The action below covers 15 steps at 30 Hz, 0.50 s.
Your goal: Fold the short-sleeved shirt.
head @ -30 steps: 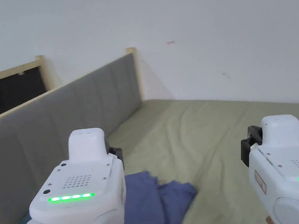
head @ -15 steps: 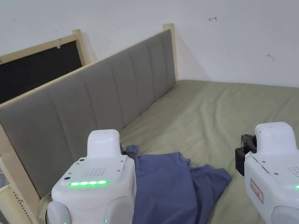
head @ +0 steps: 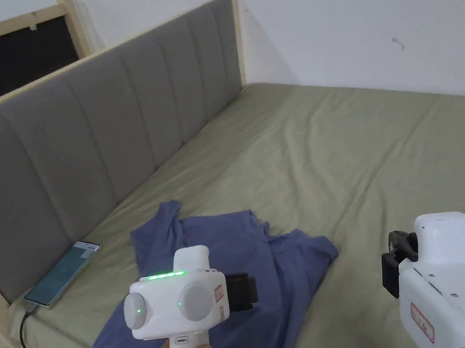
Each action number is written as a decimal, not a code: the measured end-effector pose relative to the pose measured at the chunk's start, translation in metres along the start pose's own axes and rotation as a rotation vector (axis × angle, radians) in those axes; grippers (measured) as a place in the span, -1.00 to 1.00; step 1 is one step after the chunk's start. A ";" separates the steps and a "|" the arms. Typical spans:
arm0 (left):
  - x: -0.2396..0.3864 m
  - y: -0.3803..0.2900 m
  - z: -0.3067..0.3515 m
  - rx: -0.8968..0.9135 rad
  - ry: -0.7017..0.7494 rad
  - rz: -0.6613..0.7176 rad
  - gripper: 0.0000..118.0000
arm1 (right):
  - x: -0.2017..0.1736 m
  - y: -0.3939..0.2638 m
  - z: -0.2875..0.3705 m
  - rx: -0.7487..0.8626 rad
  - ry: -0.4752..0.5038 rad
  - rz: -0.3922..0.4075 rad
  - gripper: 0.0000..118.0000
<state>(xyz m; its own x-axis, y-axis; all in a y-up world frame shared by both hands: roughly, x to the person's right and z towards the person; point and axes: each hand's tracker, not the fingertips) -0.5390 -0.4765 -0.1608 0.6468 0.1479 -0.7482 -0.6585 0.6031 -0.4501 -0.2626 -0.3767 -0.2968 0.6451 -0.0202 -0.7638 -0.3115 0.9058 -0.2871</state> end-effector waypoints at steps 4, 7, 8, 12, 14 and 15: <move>0.016 0.003 -0.050 -0.120 -0.065 0.004 0.94 | 0.014 -0.010 -0.012 -0.040 0.002 -0.026 -1.00; 0.027 -0.007 -0.090 -0.258 0.064 -0.103 0.90 | 0.024 -0.017 -0.016 -0.073 -0.018 -0.041 -1.00; 0.032 -0.006 -0.081 -0.183 0.019 -0.116 0.89 | 0.027 -0.018 -0.016 -0.081 -0.018 -0.051 -1.00; 0.027 0.000 -0.065 -0.187 0.043 -0.063 0.12 | 0.037 -0.023 -0.018 -0.098 -0.032 -0.086 -1.00; 0.022 0.005 -0.056 -0.174 0.063 -0.088 -1.00 | 0.039 -0.026 -0.018 -0.109 -0.028 -0.106 -1.00; 0.023 0.007 -0.055 -0.172 0.081 -0.085 -0.99 | 0.040 -0.027 -0.017 -0.111 -0.026 -0.116 -1.00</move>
<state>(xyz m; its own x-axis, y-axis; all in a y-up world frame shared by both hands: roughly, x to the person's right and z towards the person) -0.5504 -0.5121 -0.2078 0.6745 0.0349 -0.7375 -0.6635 0.4667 -0.5847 -0.2405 -0.4096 -0.3294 0.6985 -0.1093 -0.7072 -0.3082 0.8459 -0.4353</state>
